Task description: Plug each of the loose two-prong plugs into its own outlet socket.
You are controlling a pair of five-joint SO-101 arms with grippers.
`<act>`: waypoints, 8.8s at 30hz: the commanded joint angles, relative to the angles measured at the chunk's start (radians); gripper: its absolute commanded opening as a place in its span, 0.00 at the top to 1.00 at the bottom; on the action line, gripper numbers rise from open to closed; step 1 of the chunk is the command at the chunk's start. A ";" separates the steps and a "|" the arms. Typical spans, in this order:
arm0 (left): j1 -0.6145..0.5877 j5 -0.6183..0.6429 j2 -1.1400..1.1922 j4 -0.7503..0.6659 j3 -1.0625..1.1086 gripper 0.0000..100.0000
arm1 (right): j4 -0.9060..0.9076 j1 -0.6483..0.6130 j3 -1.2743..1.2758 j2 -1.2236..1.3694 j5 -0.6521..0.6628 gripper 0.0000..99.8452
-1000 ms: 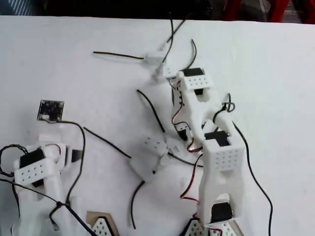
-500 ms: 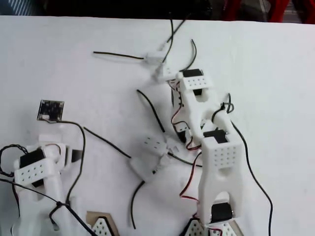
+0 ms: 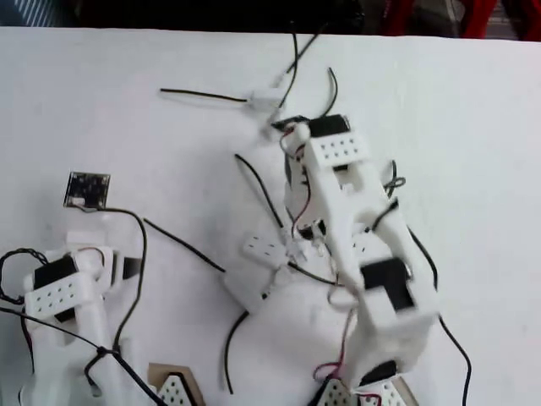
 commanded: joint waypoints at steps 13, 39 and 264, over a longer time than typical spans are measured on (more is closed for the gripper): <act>0.171 0.152 -0.036 -0.014 -0.118 0.69 | -0.529 -0.107 0.605 -0.694 0.008 0.98; 0.716 0.396 -0.036 0.166 -0.525 0.69 | -1.084 -0.366 1.062 -1.079 -0.140 0.98; 0.054 0.029 -0.486 -0.112 0.259 0.70 | -0.661 -0.383 0.299 -0.134 -0.221 0.98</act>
